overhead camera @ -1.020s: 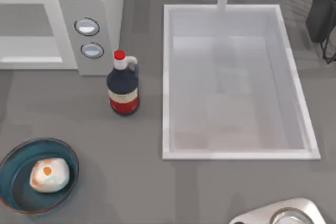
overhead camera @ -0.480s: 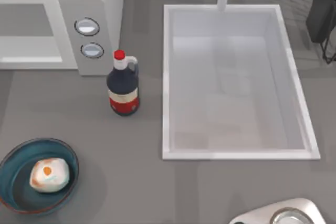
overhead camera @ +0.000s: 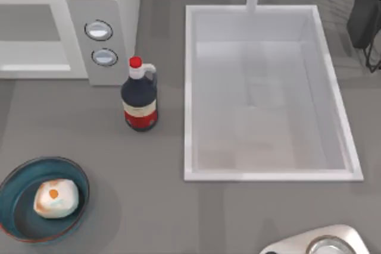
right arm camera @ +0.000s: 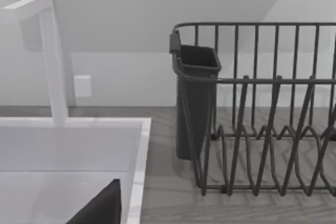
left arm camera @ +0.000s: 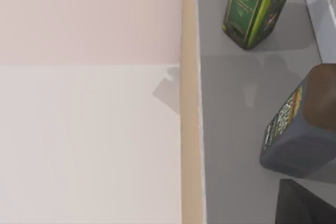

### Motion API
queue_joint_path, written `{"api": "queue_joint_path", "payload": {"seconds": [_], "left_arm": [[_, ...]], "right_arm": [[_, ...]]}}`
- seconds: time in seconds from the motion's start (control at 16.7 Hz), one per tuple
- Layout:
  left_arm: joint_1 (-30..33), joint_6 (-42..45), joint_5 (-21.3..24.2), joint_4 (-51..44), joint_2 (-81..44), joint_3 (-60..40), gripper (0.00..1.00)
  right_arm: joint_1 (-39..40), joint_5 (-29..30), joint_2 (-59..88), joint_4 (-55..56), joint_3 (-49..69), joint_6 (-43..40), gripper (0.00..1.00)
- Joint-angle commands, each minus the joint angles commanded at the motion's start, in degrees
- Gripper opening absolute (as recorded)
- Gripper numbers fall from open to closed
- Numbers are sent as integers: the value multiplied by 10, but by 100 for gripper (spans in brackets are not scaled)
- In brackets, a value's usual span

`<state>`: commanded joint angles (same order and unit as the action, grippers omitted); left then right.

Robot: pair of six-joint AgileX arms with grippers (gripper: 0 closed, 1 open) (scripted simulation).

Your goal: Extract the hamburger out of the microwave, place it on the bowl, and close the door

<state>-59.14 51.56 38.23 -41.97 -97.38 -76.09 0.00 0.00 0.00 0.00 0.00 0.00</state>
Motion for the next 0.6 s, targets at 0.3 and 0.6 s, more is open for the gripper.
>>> {"api": "queue_joint_path", "payload": {"seconds": [0.3,0.6], "left_arm": [[-4,6,0,-9,-9,-7,0],[-2,7,-1,35,-23,27,0]], "right_arm": [[0,0,0,0,0,0,100],[0,0,0,0,0,0,100]]}}
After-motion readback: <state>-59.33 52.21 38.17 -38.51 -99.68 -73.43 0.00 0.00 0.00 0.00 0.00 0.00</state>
